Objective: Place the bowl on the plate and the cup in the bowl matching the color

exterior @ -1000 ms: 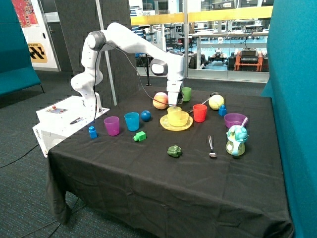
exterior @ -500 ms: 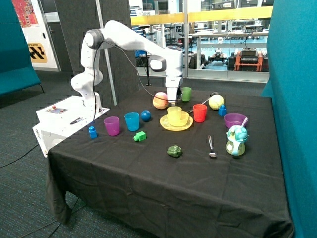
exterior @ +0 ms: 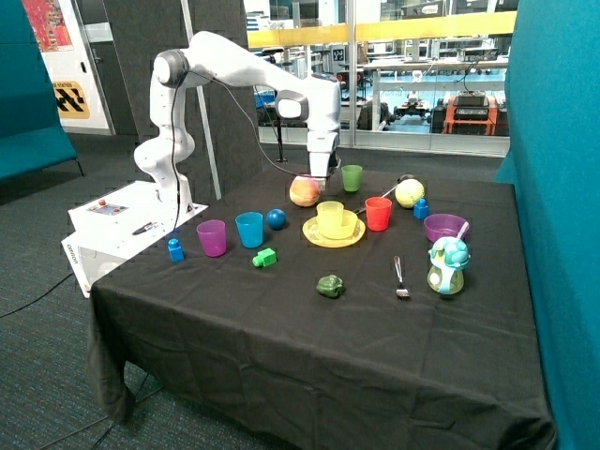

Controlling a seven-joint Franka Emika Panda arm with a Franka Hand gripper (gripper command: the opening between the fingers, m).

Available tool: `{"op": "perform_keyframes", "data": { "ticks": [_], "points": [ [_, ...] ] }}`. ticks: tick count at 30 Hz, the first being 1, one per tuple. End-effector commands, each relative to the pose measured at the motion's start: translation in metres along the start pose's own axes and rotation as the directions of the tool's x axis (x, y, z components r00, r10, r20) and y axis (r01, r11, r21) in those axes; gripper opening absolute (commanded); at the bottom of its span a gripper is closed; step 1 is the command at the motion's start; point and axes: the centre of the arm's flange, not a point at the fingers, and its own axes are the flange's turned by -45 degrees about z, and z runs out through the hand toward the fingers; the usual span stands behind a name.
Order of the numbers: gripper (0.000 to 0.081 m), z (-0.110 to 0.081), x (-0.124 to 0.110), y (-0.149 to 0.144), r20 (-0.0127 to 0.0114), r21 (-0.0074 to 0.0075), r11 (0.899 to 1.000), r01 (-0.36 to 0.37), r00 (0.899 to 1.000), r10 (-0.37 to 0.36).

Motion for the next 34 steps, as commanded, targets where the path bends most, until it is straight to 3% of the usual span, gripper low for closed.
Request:
{"op": "perform_keyframes", "data": {
  "ticks": [1,10,16,34],
  "points": [
    [0.0391,-0.018,-0.026,-0.011,-0.0011,-0.0011,1.000,0.006,1.000,-0.006],
    [0.0415,-0.021,-0.050,-0.017,-0.0011,-0.0011,1.000,0.006,1.000,-0.006],
    [0.0383,-0.020,-0.059,-0.014,-0.0011,-0.0011,1.000,-0.004,1.000,0.004],
    [0.0328,-0.013,-0.062,-0.009,-0.0011,-0.0011,1.000,0.007,1.000,-0.007]
  ]
}}
